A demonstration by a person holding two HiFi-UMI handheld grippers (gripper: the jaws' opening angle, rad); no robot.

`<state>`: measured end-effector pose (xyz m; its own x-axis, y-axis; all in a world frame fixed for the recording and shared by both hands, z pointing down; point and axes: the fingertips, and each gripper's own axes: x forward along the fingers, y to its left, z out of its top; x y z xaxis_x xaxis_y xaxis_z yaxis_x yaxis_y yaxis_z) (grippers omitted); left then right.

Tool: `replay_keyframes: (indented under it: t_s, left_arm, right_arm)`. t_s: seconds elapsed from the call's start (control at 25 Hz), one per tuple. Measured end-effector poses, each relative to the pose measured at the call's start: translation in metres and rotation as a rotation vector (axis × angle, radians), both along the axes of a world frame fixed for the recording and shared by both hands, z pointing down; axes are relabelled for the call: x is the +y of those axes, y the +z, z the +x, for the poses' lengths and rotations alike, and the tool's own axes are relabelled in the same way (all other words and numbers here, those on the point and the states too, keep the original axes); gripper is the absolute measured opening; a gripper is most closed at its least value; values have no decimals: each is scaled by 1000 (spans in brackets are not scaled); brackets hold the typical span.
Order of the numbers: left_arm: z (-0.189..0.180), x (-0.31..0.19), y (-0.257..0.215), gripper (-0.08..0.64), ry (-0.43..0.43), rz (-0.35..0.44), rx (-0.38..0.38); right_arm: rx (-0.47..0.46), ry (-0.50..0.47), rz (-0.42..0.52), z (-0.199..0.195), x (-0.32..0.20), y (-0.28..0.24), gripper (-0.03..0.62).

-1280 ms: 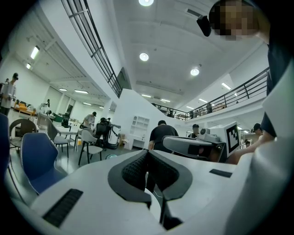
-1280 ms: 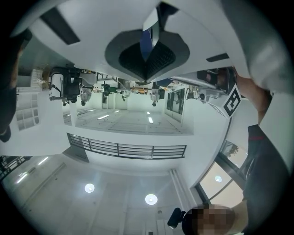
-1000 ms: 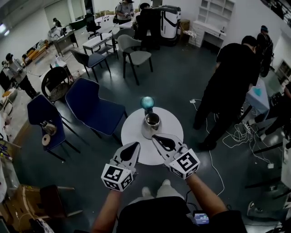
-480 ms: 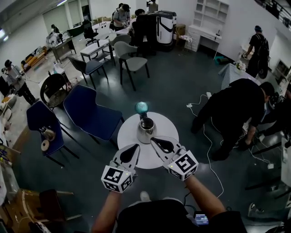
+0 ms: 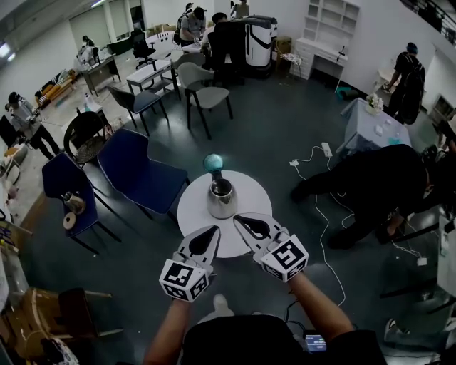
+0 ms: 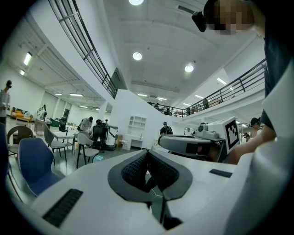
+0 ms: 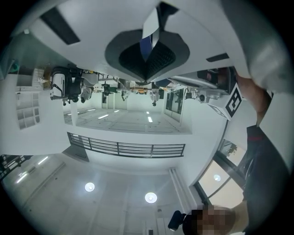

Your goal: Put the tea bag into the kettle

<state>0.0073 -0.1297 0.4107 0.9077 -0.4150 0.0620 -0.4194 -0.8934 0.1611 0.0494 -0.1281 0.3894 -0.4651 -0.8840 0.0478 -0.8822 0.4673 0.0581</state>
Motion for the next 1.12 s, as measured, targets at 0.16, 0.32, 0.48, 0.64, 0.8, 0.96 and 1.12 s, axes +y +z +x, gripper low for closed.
replay_keyframes:
  t_s: [0.16,0.32,0.48,0.64,0.8,0.96,1.12]
  left_arm:
    - [3,19,0,15,-13,9,-11]
    - [5,33,-9,15,-39,21,-1]
    - [12,67,-15,15,-48,30,3]
    - [17,92,-15,15,-57,31,3]
    - [19,118,-16,15,-58,34,7]
    - [18,139,-17,15,-63,35,6]
    - [20,157,-15,15,-70,37,5]
  right_arm:
    - [-21,14,18,13,16,-7,18]
    - [-19,2,29,17,36,-14,18]
    - [-23,-15,31,20,68,-17,18]
    - [-23,-31,33,21,93,-17,18]
    - [-20,-36,32,22,118,-17,18]
    - [-19,-35,34,22,139,-17,18]
    - [-15,-39,35,23,156,-15,17]
